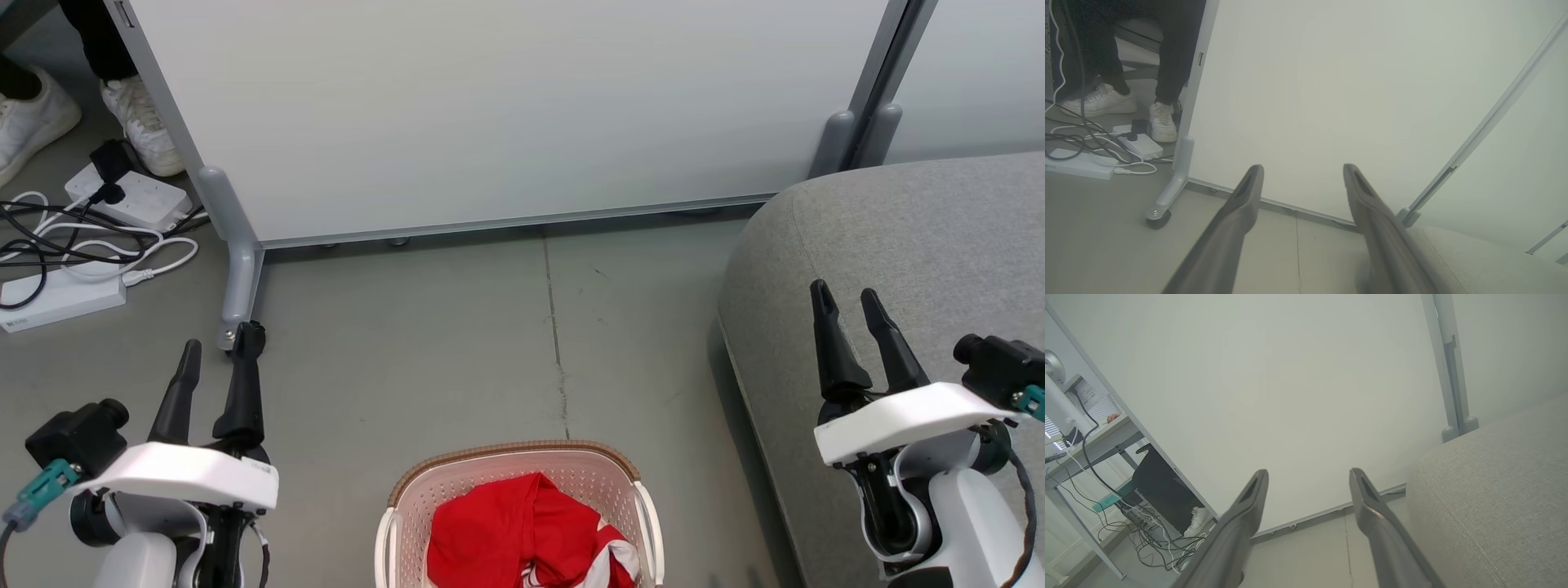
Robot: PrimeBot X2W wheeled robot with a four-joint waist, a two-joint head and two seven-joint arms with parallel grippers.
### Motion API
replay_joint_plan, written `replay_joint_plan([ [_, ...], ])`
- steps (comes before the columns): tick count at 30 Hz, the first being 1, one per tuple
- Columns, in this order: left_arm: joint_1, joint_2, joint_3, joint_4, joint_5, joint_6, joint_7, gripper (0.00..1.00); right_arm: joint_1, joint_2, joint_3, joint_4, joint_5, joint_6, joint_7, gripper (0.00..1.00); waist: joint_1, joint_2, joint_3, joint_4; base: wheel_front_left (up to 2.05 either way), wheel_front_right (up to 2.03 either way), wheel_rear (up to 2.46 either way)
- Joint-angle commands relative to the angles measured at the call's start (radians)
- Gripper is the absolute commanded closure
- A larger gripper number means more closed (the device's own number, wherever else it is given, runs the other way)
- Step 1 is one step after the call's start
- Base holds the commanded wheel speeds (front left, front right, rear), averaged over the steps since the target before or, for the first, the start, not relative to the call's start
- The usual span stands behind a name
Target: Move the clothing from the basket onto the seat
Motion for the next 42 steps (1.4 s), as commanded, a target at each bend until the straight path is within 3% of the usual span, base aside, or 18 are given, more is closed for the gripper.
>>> replay_joint_plan([
  [1, 0.003, 0.009, -0.008, -0.013, 0.040, 0.008, -0.013, 0.00, 0.001, -0.002, 0.003, -0.023, -0.049, 0.005, -0.015, 0.00, 0.0000, 0.0000, -0.001, 0.001, 0.00, 0.00, 0.00],
  [21, 0.062, 0.029, -0.067, 0.026, 0.231, 0.033, -0.063, 0.00, 0.069, 0.006, -0.009, 0.028, -0.258, 0.005, -0.065, 0.00, 0.0000, 0.0000, -0.016, 0.010, 0.00, 0.00, 0.00],
  [42, 0.107, 0.029, -0.104, 0.028, 0.352, 0.038, -0.112, 0.00, 0.108, 0.004, -0.007, 0.031, -0.354, 0.006, -0.111, 0.00, 0.0000, 0.0000, -0.024, 0.017, 0.00, 0.00, 0.00],
])
